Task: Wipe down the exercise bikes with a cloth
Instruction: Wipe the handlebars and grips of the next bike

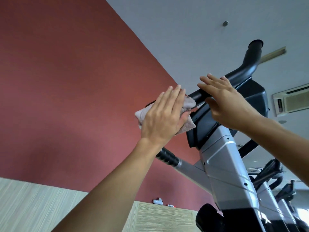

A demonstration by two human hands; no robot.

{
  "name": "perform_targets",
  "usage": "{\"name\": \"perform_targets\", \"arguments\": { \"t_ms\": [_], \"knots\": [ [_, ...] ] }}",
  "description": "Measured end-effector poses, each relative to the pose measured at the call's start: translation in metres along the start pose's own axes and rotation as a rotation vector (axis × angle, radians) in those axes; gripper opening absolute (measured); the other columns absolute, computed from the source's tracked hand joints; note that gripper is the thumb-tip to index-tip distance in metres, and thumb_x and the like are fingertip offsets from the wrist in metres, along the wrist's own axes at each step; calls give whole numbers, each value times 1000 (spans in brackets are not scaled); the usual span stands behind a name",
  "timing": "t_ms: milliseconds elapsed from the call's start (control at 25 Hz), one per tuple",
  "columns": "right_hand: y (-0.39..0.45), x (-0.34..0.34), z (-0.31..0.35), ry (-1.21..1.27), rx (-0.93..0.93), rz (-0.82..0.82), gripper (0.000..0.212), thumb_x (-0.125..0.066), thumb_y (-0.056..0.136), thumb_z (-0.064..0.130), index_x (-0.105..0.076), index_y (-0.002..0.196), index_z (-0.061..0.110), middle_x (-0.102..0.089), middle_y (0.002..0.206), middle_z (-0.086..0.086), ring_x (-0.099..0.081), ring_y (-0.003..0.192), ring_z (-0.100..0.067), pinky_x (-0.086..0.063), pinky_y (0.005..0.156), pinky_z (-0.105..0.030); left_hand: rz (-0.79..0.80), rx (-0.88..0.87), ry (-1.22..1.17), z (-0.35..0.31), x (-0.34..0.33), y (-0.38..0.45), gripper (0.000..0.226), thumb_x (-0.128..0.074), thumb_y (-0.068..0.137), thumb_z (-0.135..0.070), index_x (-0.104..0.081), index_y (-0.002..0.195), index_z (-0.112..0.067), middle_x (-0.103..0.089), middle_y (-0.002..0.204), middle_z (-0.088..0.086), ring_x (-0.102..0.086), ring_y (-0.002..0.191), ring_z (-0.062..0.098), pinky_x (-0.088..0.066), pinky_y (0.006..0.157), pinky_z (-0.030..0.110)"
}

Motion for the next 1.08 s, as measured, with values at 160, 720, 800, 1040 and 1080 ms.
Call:
{"name": "perform_targets", "arguments": {
  "t_ms": [160, 720, 800, 1040, 1080],
  "knots": [
    [-2, -5, -3, -16, 2, 10, 53, -59, 97, 4, -46, 148, 4, -40, 159, -11, -20, 155, -28, -7, 126, -43, -100, 122, -39, 17, 8, -42, 59, -49, 107, -44, -47, 149, -3, -47, 155, 14, -46, 143, 29, -47, 112, 44],
    [4, 7, -6, -27, 20, -29, 44, -69, 92, 8, -60, 135, 8, -61, 133, -8, -49, 127, -32, -36, 111, -37, -42, -12, 196, -17, -3, -3, 61, -45, 107, -49, -47, 150, -6, -46, 156, 11, -48, 142, 26, -44, 114, 38],
    [1, 14, -18, -87, -21, -37, 51, -70, 93, 18, -55, 141, 11, -56, 139, -5, -43, 134, -30, -28, 118, -42, -27, -20, 156, -4, 6, -15, 62, -50, 106, -48, -46, 151, -6, -45, 157, 9, -48, 142, 26, -45, 113, 38],
    [-1, 17, -18, -156, 26, -17, 53, -72, 89, 40, -58, 136, 18, -57, 129, -4, -43, 128, -31, -22, 116, -41, 76, 29, 4, 11, 10, -23, 58, -53, 106, -45, -50, 147, -5, -48, 155, 10, -50, 140, 29, -48, 110, 42],
    [2, 15, -17, -152, 21, -23, 51, -70, 89, 44, -60, 133, 19, -58, 127, -4, -42, 127, -31, -22, 115, -41, 98, 43, -33, 12, 11, -22, 56, -53, 106, -44, -52, 146, -4, -49, 155, 10, -50, 140, 30, -48, 110, 44]
  ]
}}
Point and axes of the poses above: each hand's wrist, its own y-axis towards the middle knuckle, its own x-axis out of the back of the hand, z = x × y, the point moved 6 cm from there along y, towards the middle knuckle
